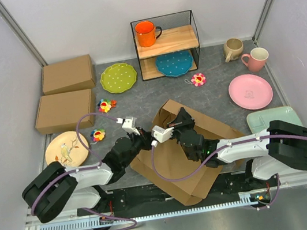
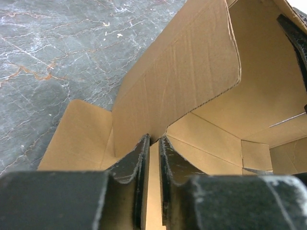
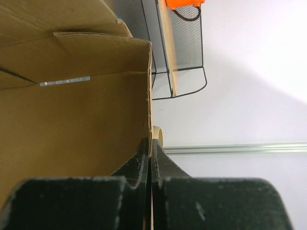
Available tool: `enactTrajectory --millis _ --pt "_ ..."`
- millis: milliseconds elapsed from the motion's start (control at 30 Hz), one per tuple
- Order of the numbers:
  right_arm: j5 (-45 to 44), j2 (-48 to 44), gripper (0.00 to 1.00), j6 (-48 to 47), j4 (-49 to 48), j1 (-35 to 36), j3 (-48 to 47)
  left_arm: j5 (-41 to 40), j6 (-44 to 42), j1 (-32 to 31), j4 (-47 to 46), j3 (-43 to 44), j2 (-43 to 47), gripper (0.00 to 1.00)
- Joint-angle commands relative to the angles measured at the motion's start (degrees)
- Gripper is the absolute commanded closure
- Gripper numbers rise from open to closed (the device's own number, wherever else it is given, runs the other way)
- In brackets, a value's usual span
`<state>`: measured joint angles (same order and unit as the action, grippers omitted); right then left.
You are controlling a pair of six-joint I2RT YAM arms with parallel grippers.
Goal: Fold the paper box
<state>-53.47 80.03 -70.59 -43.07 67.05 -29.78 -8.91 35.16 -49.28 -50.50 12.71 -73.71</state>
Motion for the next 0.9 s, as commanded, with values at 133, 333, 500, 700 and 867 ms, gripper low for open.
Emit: enactTrajectory --millis 133,333,500,700,867 --pt "-0.49 0.21 1.00 2.64 4.66 0.45 1.83 -5.06 -1.14 -0.38 15.95 1.61 8.84 0.53" --pt "-0.14 0.48 1.00 4.14 5.89 0.54 2.71 -7.52 -1.05 -0.29 22.36 1.62 16.03 0.50" --pt "-0.67 1.18 1.00 4.84 5.63 0.45 2.27 -13.93 -2.28 -0.21 24.31 1.70 20.45 0.49" --pt "-1.10 2.76 1.00 5.55 5.19 0.45 0.69 -7.54 -12.38 0.23 13.68 6.35 10.80 0.37" --pt "-0.76 2.76 1.00 6.07 6.24 0.54 0.69 -1.56 -13.80 0.23 1.86 7.16 2.97 0.30"
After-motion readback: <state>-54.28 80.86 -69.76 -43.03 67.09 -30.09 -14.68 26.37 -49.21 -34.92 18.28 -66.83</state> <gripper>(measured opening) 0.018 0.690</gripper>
